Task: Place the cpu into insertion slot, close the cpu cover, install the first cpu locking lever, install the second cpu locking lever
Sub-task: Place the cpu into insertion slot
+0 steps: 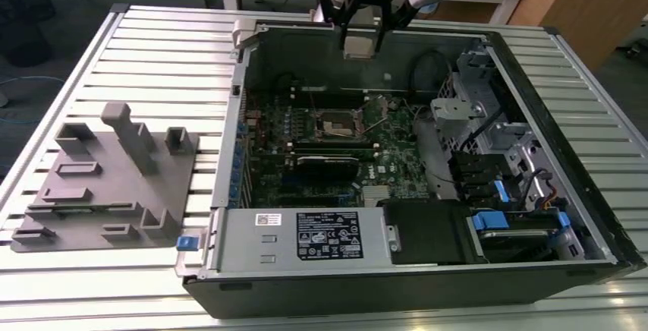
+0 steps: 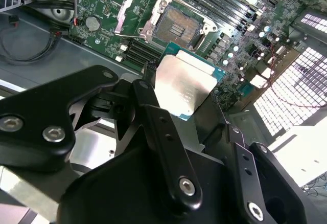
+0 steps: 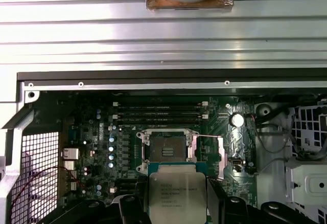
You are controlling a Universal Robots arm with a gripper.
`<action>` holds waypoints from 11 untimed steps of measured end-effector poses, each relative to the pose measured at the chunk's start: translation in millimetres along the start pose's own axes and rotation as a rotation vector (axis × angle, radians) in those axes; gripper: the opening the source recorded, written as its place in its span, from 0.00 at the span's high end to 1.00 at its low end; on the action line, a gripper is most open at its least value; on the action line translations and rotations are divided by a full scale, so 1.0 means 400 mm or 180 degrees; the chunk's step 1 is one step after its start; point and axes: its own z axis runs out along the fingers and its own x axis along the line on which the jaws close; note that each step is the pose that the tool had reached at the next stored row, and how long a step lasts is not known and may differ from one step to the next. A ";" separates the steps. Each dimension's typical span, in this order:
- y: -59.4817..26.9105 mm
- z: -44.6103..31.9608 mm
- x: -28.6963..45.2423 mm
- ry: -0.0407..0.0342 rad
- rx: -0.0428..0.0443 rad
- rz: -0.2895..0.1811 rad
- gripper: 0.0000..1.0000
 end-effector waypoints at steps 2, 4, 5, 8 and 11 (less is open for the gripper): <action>0.000 0.003 0.000 0.0000 0.0000 0.0000 0.46; -0.001 0.006 0.000 0.0000 0.0001 0.0000 0.46; -0.001 0.006 0.000 0.0000 0.0001 0.0000 0.46; -0.001 0.007 0.000 0.0000 0.0001 0.0000 0.46; -0.001 0.007 0.000 0.0000 0.0001 0.0000 0.46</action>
